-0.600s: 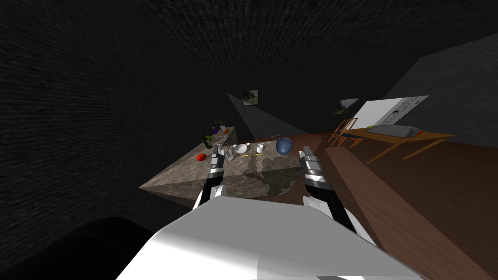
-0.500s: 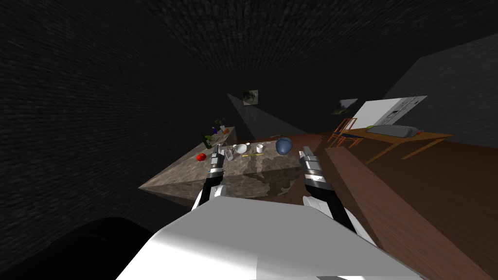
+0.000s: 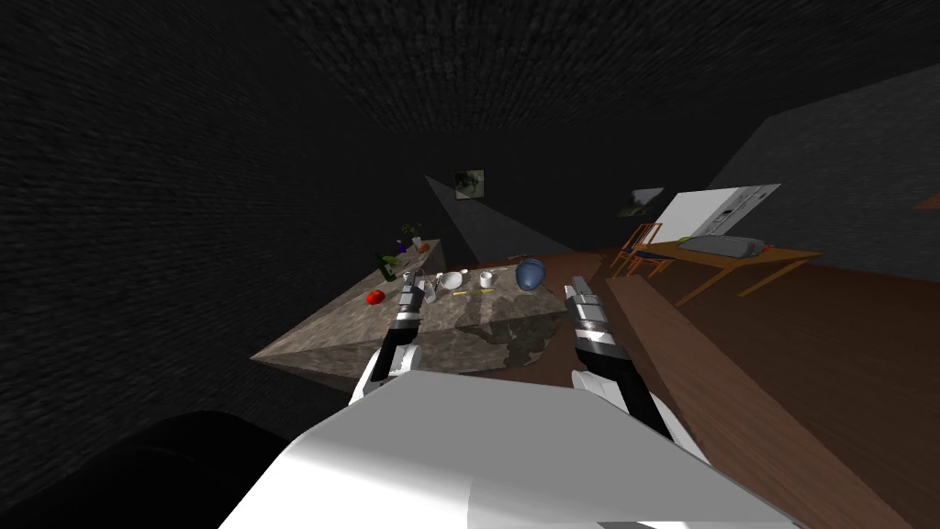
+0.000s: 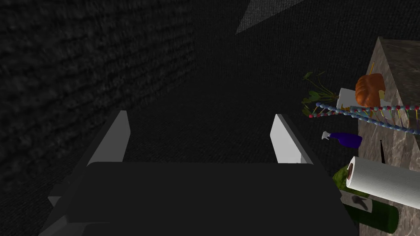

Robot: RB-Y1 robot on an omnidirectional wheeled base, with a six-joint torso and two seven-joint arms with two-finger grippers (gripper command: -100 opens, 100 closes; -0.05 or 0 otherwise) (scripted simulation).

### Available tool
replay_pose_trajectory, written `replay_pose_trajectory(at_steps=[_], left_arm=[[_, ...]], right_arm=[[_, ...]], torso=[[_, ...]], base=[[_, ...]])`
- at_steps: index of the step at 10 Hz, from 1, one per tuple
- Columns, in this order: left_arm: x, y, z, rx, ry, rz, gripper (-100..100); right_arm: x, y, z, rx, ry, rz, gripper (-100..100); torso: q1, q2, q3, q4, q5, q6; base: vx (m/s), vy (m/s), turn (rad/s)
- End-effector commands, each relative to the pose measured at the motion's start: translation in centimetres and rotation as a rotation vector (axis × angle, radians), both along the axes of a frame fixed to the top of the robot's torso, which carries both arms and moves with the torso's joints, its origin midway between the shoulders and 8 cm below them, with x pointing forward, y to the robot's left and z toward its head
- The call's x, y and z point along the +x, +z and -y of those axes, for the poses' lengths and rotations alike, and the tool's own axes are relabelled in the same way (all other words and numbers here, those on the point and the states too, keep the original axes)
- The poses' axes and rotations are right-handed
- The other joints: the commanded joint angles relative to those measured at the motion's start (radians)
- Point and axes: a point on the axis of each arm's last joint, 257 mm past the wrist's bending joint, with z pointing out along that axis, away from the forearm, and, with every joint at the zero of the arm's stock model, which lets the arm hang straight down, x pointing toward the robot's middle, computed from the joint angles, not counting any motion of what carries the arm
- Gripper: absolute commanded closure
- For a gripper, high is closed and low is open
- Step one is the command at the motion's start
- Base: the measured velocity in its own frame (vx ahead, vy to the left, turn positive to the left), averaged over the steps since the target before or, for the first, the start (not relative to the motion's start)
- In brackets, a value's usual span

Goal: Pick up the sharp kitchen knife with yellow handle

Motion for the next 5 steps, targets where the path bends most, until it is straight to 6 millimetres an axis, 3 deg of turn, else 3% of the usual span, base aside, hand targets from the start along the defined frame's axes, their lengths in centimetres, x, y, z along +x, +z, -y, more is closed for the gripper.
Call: replay_pose_trajectory(at_steps=[1,5], left_arm=[[0.9,-0.2,-0.1,0.013,-0.007,-0.028,-100],[2.7,-0.2,-1.0,0.020,-0.007,-0.078,-100]], right_arm=[[0.0,0.0,0.0,0.000,0.000,0.000,0],[0.0,0.0,0.0,0.000,0.000,0.000,0]], torso=[[0.000,0.000,0.000,0.000,0.000,0.000],[0.000,-0.001,-0.001,0.000,0.000,0.000]], base=[[-0.024,-0.065,-0.068],[-0.014,-0.061,-0.053]])
